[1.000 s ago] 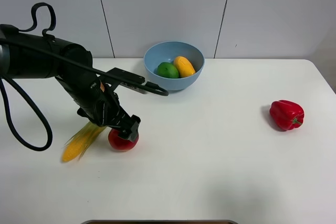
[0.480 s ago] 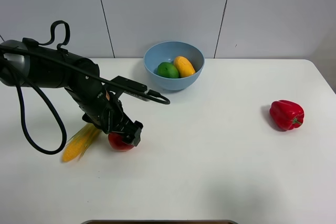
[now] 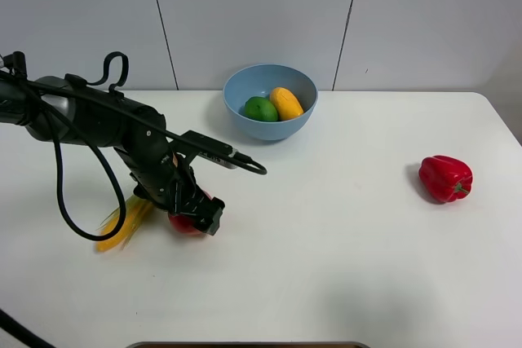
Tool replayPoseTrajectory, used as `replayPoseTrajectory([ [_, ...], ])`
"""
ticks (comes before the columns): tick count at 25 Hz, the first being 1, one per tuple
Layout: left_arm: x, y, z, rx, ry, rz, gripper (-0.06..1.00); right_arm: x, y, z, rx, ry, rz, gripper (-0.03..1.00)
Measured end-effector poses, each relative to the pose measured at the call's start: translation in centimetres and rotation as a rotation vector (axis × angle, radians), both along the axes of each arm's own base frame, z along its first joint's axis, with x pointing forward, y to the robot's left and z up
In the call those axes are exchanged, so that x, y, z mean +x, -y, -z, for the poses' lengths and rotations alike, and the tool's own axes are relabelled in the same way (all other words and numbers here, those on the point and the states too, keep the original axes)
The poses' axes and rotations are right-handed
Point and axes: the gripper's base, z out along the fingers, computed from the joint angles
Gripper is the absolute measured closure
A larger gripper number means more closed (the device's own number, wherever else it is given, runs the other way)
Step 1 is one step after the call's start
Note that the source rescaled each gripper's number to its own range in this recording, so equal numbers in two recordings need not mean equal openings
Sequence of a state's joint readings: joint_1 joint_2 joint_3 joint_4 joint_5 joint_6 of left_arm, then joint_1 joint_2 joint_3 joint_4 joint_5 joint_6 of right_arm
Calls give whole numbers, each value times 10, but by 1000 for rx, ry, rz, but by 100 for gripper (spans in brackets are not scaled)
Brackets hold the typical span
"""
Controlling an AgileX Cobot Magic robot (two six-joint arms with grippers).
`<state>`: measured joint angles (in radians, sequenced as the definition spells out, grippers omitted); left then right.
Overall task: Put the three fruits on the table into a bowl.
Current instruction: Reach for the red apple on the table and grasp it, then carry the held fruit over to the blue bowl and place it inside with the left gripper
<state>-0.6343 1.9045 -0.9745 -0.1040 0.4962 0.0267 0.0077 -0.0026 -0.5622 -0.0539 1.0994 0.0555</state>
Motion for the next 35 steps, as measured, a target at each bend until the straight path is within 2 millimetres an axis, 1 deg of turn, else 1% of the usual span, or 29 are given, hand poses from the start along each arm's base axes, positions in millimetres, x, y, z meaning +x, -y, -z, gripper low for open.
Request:
replayPoseTrajectory([
  [6, 4, 2, 10, -10, 23, -2, -6, 0, 0, 0, 0, 0, 0, -1],
  [17, 9, 0, 12, -23, 47, -15, -6, 0, 0, 0, 0, 0, 0, -1],
  [18, 9, 0, 12, -23, 47, -17, -2, 0, 0, 0, 0, 0, 0, -1],
  [19, 9, 0, 12, -23, 47, -17, 8, 0, 0, 0, 0, 0, 0, -1],
  [20, 9, 0, 12, -23, 46, -17, 26, 0, 0, 0, 0, 0, 0, -1],
  [21, 9, 0, 12, -23, 46, -17, 47, 0, 0, 0, 0, 0, 0, -1],
  [22, 9, 0, 12, -21, 44, -16, 80, 0, 0, 0, 0, 0, 0, -1],
  [23, 9, -1, 12, -19, 40, -16, 94, 0, 0, 0, 0, 0, 0, -1],
  [25, 8, -1, 12, -16, 35, -16, 93, 0, 0, 0, 0, 0, 0, -1],
  [35, 7, -2, 13, -10, 25, -16, 93, 0, 0, 0, 0, 0, 0, -1],
])
